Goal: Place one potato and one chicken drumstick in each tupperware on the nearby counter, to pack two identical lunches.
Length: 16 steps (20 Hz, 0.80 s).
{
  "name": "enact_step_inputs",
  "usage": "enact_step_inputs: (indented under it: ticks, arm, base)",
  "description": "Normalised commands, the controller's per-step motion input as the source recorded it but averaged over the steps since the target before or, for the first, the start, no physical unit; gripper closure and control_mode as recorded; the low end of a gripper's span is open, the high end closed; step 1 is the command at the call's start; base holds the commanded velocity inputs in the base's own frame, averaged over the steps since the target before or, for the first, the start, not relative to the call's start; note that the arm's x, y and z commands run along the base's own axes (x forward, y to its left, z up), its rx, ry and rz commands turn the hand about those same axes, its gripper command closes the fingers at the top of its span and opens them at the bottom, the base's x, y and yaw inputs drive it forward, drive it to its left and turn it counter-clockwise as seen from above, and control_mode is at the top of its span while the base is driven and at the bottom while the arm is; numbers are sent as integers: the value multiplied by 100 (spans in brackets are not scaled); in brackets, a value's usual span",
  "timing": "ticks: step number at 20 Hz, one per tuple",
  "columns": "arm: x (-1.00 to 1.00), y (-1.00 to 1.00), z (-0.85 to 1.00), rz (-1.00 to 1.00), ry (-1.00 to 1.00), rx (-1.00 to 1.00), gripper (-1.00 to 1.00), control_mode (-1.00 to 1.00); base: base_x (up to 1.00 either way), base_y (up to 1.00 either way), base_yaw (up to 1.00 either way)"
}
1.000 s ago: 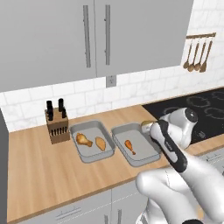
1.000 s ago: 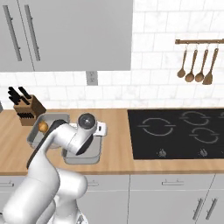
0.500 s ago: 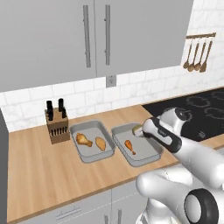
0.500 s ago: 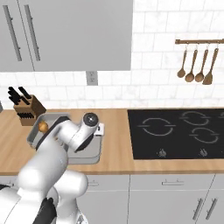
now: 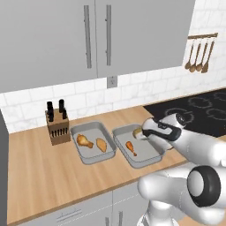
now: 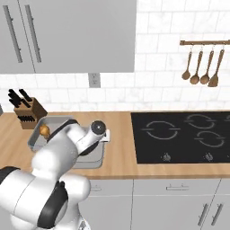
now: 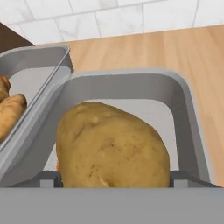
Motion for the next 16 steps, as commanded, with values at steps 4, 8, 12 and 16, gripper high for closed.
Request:
enact_step_inputs:
  ticks: [4,8,12,16]
  arm:
    - [21,22,-48,1,-3,0,100,-100]
    - [23,13,-36,0,0,0,-100,-100]
    - [-10,0,28,0,-9,0,-100,-100]
    - [-20,0,86,0,-18,0,-100,-100]
  base:
    - [0,0,0]
    - [0,0,0]
    - [0,0,0]
    - [0,0,0]
